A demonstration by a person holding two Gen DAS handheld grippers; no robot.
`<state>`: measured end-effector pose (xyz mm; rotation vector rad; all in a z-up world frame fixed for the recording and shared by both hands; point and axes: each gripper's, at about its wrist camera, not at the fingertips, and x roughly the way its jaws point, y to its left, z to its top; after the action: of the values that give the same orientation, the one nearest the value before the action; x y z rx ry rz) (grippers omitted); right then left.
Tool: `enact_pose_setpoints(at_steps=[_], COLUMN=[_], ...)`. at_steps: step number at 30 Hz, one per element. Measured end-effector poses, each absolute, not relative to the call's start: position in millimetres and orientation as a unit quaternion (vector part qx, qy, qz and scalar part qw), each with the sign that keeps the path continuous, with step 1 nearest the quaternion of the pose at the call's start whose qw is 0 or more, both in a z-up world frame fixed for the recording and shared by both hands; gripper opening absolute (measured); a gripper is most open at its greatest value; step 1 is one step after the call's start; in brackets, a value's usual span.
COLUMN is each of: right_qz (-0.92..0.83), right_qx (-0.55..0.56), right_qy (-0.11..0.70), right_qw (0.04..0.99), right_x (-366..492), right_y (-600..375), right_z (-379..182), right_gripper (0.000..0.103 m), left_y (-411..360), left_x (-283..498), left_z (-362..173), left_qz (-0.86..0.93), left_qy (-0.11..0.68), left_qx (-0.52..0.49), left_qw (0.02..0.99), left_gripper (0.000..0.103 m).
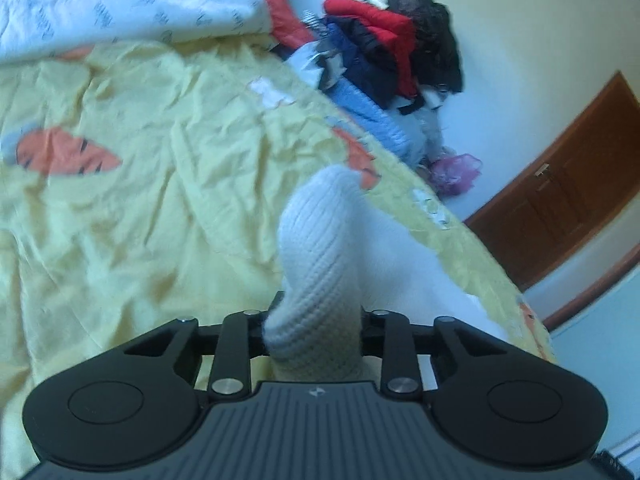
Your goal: Fold small clothes
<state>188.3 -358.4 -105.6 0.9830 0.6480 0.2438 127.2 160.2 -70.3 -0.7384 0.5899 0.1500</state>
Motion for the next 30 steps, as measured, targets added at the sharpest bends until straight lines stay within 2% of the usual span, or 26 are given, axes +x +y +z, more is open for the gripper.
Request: enact_pose_setpoints(at_steps=[7, 15, 17, 18, 19, 20, 21, 22, 24, 25, 26, 30], right_qz=[0.181, 0.166, 0.153, 0.135, 0.118, 0.118, 0.124, 0.129, 0.13, 0.128, 0.125, 0.151], right_qx=[0.422, 0.411, 0.404, 0.403, 0.402, 0.401, 0.4, 0.398, 0.377, 0.355, 0.331, 0.233], right_qy=[0.317, 0.393, 0.396, 0.402, 0.407, 0.408, 0.399, 0.379, 0.341, 0.336, 0.336, 0.342], right_qw=[0.83, 0.806, 0.81, 0.812, 0.811, 0.812, 0.816, 0.826, 0.852, 0.863, 0.873, 0.897], right_x=[123.2, 12.7, 6.7, 6.0, 7.5, 8.8, 8.2, 6.6, 6.8, 13.0, 22.4, 80.7], right_y=[-374.3, -406.9, -407.4, -408.9, -412.8, -417.9, -425.2, -433.6, -445.4, -447.6, -446.5, -417.5], right_z=[-67.1, -101.2, -107.2, -106.8, -102.5, -96.0, -88.7, -78.6, -60.0, -50.7, -43.5, -29.6], right_gripper=[0.032, 0.032, 0.036, 0.048, 0.06, 0.065, 0.073, 0.075, 0.075, 0.075, 0.074, 0.074], left_y=[158.9, 171.9, 171.7, 172.5, 175.4, 180.3, 187.6, 195.0, 209.2, 213.1, 215.1, 190.5], left_x=[40.6, -56.5, -59.5, -58.9, -57.9, -60.7, -67.8, -77.5, -86.7, -85.9, -79.3, -11.4], left_z=[-33.1, -89.3, -92.4, -87.8, -80.7, -72.3, -62.4, -51.7, -30.4, -23.5, -17.2, -13.2], left_qz=[0.002, 0.005, -0.002, -0.002, 0.0, -0.003, -0.013, -0.02, -0.006, 0.005, 0.017, 0.042], left_qy=[0.267, 0.347, 0.348, 0.35, 0.358, 0.36, 0.342, 0.315, 0.275, 0.263, 0.252, 0.275], left_qx=[-0.338, -0.353, -0.332, -0.323, -0.311, -0.302, -0.295, -0.286, -0.27, -0.263, -0.252, -0.156], left_qw=[0.902, 0.869, 0.876, 0.879, 0.88, 0.883, 0.892, 0.905, 0.923, 0.928, 0.934, 0.948], left_gripper=[0.027, 0.028, 0.038, 0.044, 0.061, 0.072, 0.072, 0.072, 0.077, 0.081, 0.081, 0.081])
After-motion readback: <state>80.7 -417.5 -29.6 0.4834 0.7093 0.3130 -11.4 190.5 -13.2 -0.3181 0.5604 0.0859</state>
